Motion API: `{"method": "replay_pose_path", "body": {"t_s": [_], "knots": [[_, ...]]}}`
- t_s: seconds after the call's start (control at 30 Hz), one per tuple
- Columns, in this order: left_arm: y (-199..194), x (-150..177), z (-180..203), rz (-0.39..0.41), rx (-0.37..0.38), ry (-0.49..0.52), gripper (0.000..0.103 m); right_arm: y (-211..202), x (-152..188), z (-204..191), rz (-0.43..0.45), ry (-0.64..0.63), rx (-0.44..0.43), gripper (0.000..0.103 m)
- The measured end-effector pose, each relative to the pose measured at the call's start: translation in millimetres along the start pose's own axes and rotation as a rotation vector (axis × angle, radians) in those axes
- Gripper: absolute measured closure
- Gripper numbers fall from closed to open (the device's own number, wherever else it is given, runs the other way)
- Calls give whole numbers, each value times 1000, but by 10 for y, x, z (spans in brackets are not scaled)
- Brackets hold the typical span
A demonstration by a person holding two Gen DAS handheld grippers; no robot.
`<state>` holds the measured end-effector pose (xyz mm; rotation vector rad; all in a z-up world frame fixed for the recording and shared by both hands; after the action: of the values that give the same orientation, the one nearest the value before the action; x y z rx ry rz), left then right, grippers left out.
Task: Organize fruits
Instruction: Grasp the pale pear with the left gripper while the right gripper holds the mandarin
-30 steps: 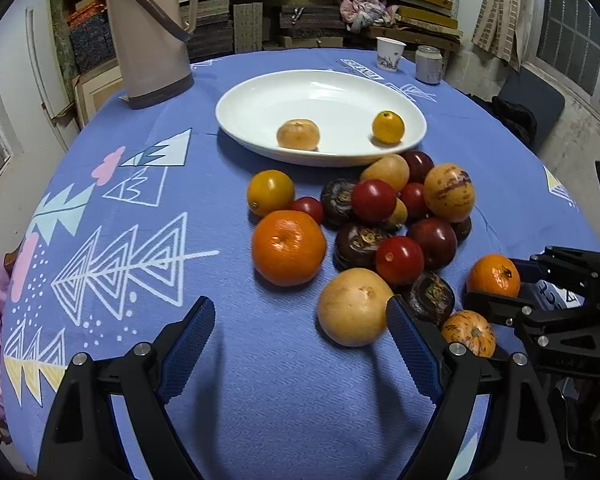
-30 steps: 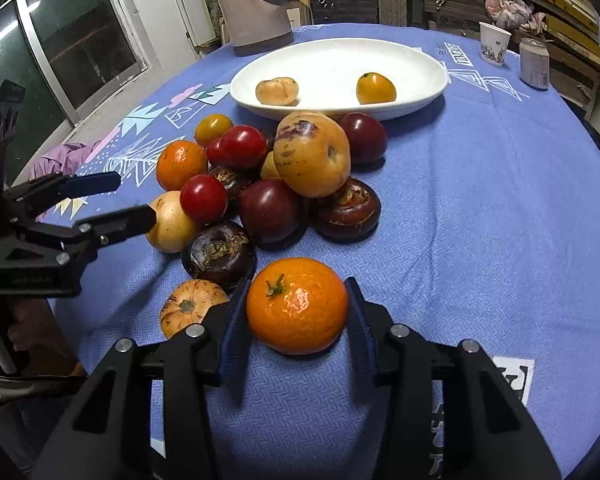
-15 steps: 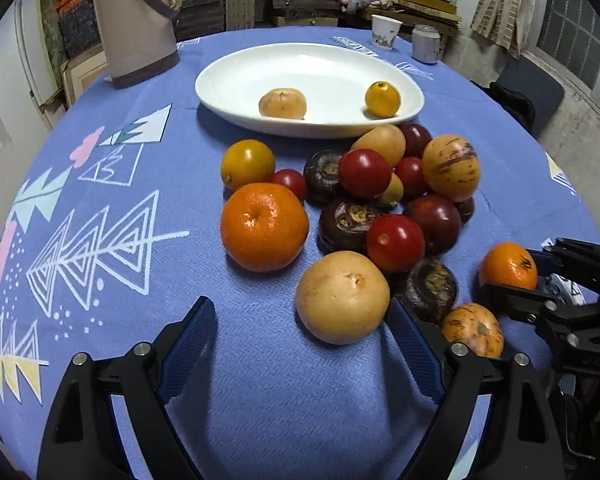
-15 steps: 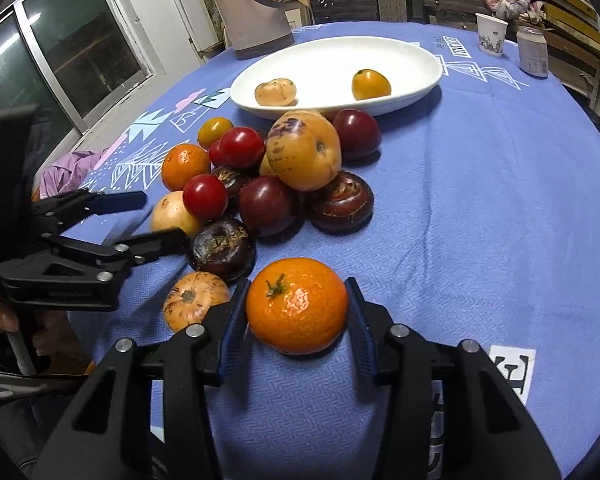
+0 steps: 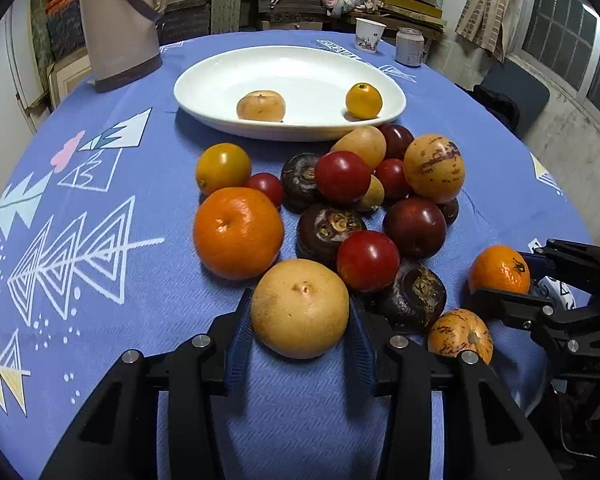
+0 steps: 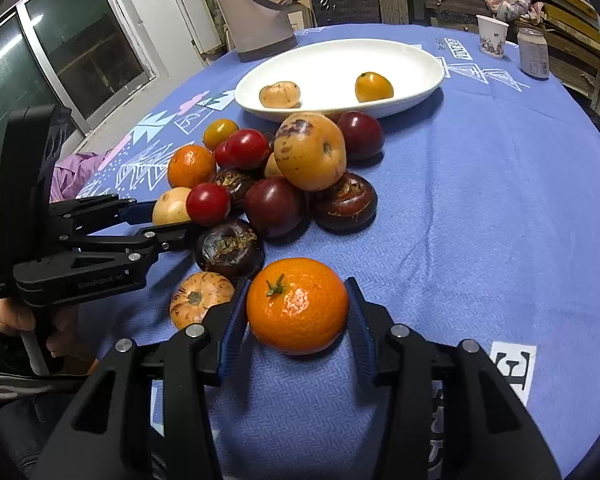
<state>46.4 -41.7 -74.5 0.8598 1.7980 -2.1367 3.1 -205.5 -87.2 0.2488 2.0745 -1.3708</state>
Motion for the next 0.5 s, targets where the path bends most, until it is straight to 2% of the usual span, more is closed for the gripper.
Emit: {"method": "replay_pose_path", "body": {"t_s": [0.2,0.5], "knots": [[-87,19,-31,4,-13,-9,58,-57,-11,1,14,-1,9,57],[-369,-55,-22,71,-15,5,58,-223,-102,13,53,-12,28,57]]}}
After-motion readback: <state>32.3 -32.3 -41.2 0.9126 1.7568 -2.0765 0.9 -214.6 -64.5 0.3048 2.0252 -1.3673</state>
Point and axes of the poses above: each gripper's, at about its wrist camera, not at the fingertips, and y roughly the way its jaws point, z to its right, x to its underside, the point moved 3 cm from there along y, roughly the way its jaws point, and after that the axes turned 1 degree about x, right-handed, at the moved point
